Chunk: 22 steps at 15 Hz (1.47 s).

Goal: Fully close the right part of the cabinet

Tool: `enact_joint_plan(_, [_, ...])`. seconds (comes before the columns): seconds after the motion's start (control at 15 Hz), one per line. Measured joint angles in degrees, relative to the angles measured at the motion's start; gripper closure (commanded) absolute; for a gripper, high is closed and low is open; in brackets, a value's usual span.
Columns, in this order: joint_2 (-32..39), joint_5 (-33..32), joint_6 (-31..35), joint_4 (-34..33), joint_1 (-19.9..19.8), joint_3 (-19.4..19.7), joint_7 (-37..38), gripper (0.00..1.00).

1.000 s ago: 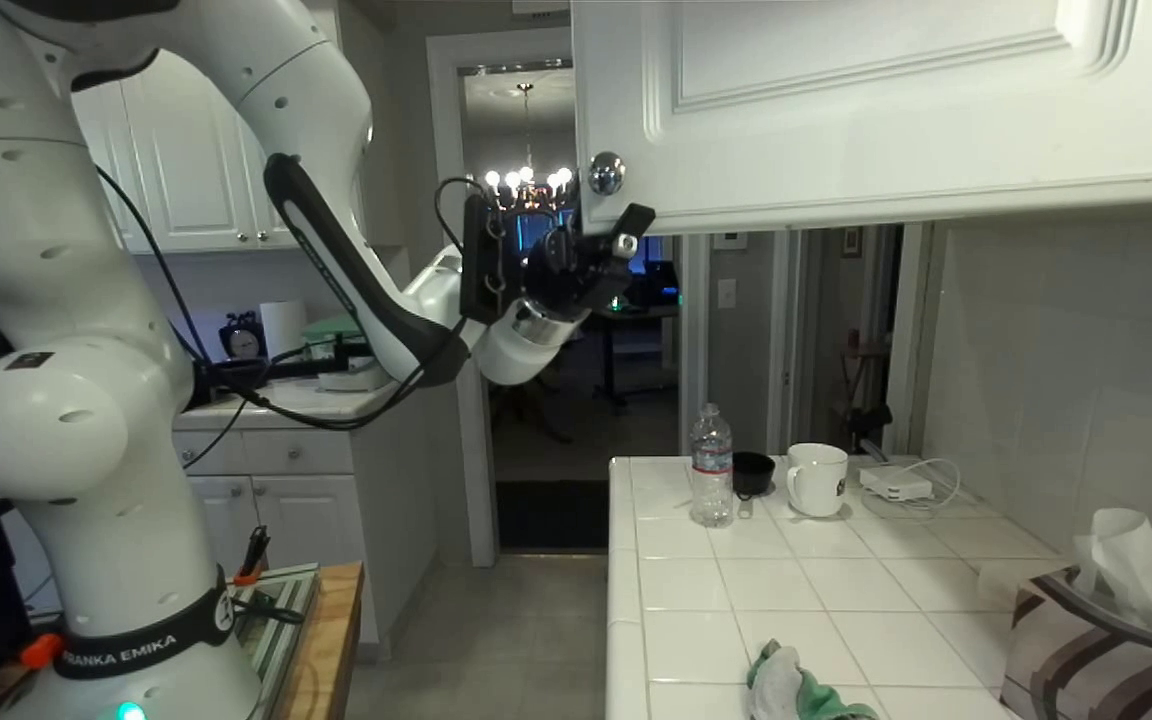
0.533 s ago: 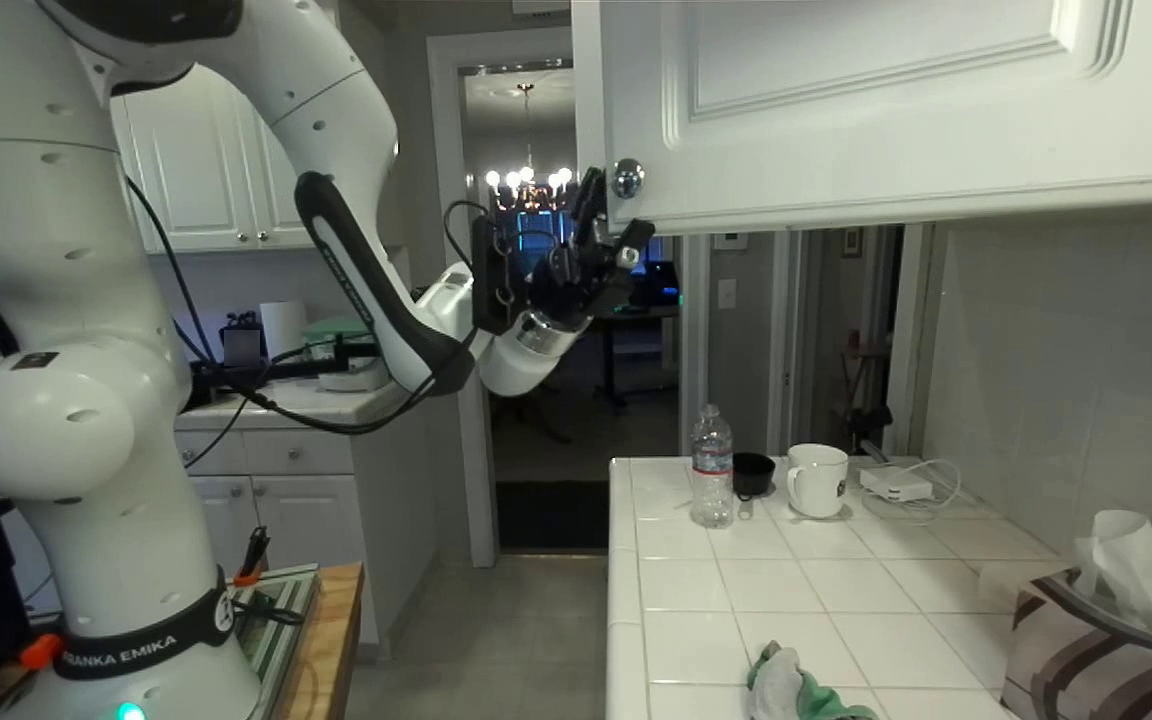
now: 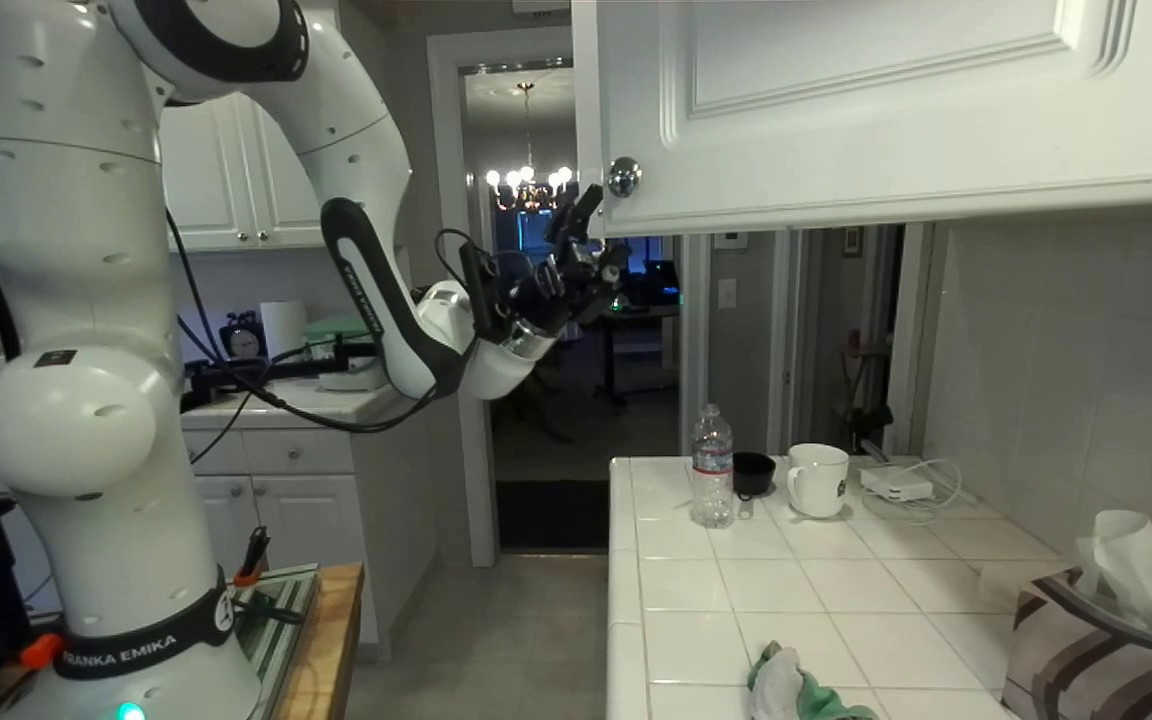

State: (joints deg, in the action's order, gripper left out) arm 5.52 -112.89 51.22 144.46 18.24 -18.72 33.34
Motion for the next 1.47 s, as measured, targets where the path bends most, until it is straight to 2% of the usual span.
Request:
enact_joint_plan(0.27, [-1.84, 3.76, 2.64, -0.14, 0.00, -0.54, 7.20, 0.00])
enact_joint_plan(0.67, [-8.10, 20.84, 3.04, 1.95, 3.03, -4.02, 23.56, 0.00])
enact_joint_plan(0.8, [-10.68, 26.39, 3.03, 2.78, 3.75, -4.05, 26.61, 0.00])
enact_joint_plan(0.93, [-12.46, 28.83, 2.70, 3.98, 3.32, -2.77, 27.07, 0.00])
enact_joint_plan(1.33, [-13.14, 28.18, -3.14, 9.26, -3.55, 5.38, 26.72, 0.00])
enact_joint_plan(1.47, [-12.97, 24.79, -3.26, 10.98, -9.73, 6.39, 25.34, 0.00])
